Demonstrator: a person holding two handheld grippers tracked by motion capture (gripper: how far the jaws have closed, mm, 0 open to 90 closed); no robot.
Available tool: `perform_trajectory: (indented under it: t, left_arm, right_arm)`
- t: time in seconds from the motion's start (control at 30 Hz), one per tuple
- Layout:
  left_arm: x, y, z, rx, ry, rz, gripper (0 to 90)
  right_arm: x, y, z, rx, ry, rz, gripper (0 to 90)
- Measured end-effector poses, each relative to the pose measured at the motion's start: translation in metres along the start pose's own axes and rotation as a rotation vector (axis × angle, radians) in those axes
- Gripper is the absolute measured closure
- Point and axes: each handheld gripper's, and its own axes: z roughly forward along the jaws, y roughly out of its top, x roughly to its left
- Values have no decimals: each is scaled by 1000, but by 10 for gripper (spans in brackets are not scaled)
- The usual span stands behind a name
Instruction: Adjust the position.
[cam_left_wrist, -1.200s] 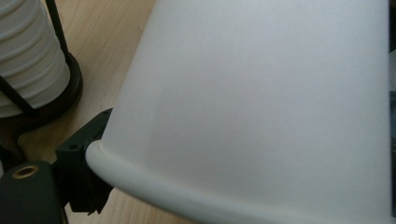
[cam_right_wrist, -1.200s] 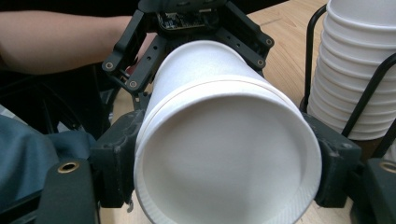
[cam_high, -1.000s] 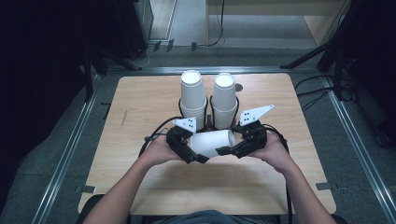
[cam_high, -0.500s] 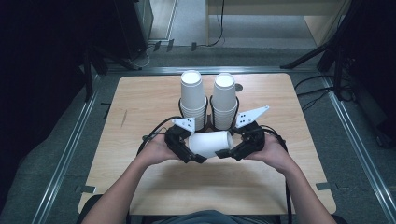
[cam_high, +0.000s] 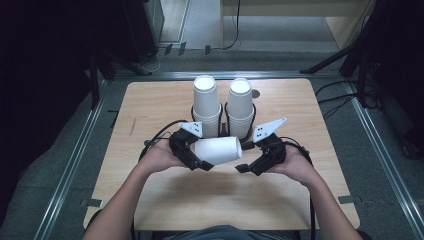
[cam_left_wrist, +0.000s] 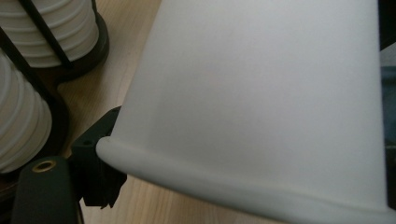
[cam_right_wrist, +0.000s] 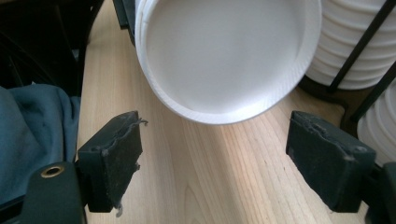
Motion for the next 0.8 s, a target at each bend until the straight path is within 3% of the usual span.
perform_trajectory:
  t: [0.1, 0.23, 0.5, 0.63, 0.8]
  left_arm:
    - [1, 2, 1, 27, 5, 4, 135]
    - [4, 3, 4, 52, -26, 3, 134]
    - [7, 9, 12, 133, -7, 23, 135]
    - [10, 9, 17, 159, -18, 6, 134]
    - [9, 10, 25, 217, 2, 13, 134]
  right_arm:
    - [-1, -1, 1, 7, -3, 2, 188]
    - [-2, -4, 5, 46, 11, -13, 190]
    - [-4, -6, 12, 82, -18, -21, 190]
    - [-6, -6, 14, 89, -12, -10, 188]
    - [-8, -5, 19, 104, -27, -18, 188]
